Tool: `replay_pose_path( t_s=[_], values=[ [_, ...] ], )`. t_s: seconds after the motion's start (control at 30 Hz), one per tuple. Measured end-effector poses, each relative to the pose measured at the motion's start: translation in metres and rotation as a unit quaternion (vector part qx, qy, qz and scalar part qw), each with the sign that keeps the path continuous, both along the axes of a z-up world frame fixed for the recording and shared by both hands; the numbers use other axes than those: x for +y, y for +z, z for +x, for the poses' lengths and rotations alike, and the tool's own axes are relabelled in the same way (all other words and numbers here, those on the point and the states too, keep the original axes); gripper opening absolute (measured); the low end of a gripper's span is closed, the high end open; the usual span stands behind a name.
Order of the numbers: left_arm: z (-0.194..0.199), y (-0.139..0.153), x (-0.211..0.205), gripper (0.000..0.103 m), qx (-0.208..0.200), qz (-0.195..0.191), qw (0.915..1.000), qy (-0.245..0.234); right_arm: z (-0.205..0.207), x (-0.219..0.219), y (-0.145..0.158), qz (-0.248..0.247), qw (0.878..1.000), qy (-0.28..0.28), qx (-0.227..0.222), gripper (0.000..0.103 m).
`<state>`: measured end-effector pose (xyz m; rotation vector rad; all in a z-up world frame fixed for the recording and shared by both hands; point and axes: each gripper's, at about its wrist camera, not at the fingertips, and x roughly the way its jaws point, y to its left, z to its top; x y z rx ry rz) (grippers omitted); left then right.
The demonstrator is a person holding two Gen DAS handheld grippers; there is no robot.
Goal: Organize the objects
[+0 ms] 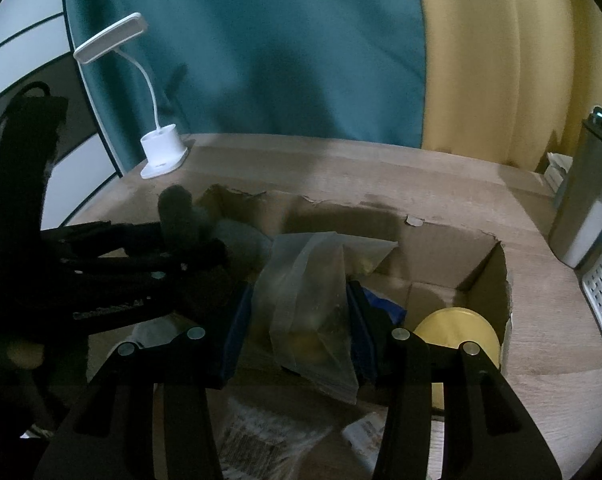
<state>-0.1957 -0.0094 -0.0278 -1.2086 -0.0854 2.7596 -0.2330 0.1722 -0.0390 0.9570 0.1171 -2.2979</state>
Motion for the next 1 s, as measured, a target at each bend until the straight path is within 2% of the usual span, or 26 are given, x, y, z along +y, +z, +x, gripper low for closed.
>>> replay_pose_path(
  t_s=[0.03, 0.33, 0.7, 0.77, 0.83, 1.0],
  values=[
    [0.002, 0.002, 0.001, 0.080, 0.004, 0.001, 1.0000, -0.004, 0.000, 0.000, 0.000, -0.001, 1.000, 0.000, 0.000, 0.050],
    [0.010, 0.015, -0.021, 0.080, 0.028, 0.004, 0.9994, 0.020, 0.002, -0.004, 0.000, 0.002, 1.000, 0.000, 0.001, 0.050],
    [-0.009, -0.024, -0.038, 0.081, -0.027, -0.014, 0.9989, 0.036, -0.002, -0.008, -0.003, -0.002, 1.000, 0.006, -0.009, 0.050],
    [-0.014, -0.036, -0.040, 0.082, -0.042, -0.006, 0.9985, 0.035, -0.003, -0.009, -0.003, -0.001, 1.000, 0.006, -0.010, 0.050],
    [-0.014, -0.040, -0.046, 0.092, -0.043, 0.002, 0.9981, 0.044, -0.005, -0.011, -0.004, 0.000, 1.000, 0.006, -0.012, 0.050],
    [-0.010, -0.039, -0.051, 0.092, -0.037, 0.015, 0.9981, 0.048, -0.007, -0.014, -0.005, 0.004, 1.000, 0.007, -0.018, 0.050]
  ],
)
